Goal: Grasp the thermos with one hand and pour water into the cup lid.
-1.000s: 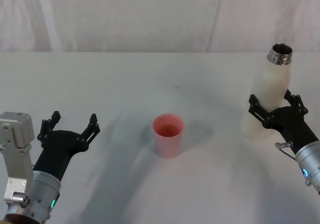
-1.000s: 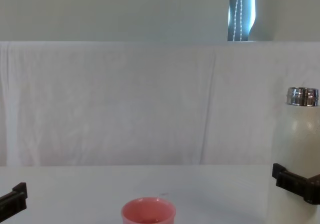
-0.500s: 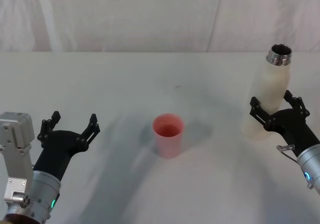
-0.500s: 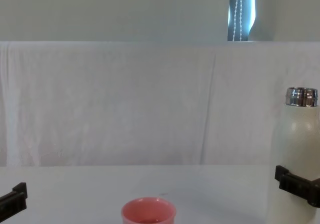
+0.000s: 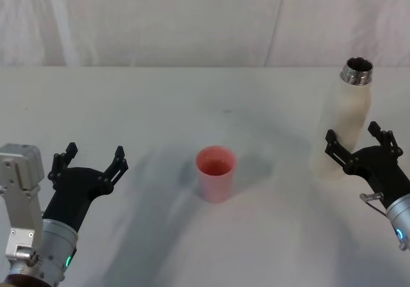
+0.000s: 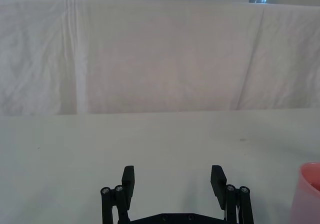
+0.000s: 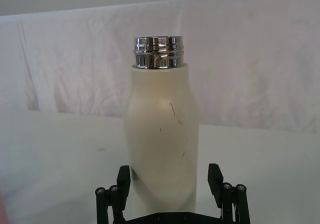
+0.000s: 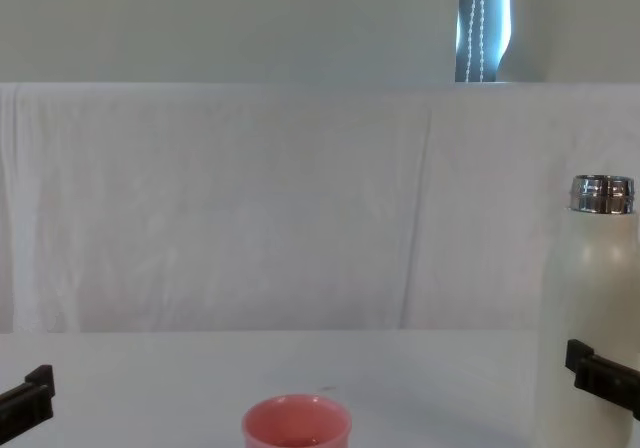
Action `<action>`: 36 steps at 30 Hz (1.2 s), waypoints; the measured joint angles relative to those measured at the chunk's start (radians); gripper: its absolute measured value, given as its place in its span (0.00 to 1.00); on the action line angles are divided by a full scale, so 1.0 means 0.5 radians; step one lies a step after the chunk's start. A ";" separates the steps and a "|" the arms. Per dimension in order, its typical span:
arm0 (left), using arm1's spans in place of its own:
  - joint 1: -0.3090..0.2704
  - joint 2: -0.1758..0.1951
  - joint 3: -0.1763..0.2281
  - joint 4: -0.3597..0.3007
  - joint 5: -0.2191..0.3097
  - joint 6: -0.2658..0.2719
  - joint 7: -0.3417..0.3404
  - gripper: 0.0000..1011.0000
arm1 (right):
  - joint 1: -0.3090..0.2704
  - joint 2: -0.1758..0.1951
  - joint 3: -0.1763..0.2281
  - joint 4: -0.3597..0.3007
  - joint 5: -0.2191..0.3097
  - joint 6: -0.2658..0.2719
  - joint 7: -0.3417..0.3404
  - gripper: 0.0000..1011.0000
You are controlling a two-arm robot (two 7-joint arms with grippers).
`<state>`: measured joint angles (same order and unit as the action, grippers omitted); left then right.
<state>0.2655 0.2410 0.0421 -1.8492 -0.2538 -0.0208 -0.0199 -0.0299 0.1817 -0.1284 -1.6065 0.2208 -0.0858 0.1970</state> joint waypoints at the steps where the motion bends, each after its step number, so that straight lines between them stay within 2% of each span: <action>1: 0.000 0.000 0.000 0.000 0.000 0.000 0.000 0.99 | -0.009 0.001 0.001 -0.008 0.001 0.001 0.000 0.99; 16: 0.000 0.000 0.000 0.000 0.000 0.000 0.000 0.99 | -0.137 0.019 -0.010 -0.115 0.004 0.009 0.005 0.99; 28: 0.000 0.000 0.000 0.000 0.000 0.000 0.000 0.99 | -0.211 0.023 -0.078 -0.134 -0.111 -0.078 0.000 0.99; 36: 0.000 0.000 0.000 0.000 0.000 0.000 0.000 0.99 | -0.230 0.002 -0.118 -0.117 -0.144 -0.107 0.003 0.99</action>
<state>0.2655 0.2409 0.0421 -1.8492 -0.2538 -0.0207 -0.0199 -0.1449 0.1829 -0.1873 -1.6653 0.1488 -0.1393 0.1987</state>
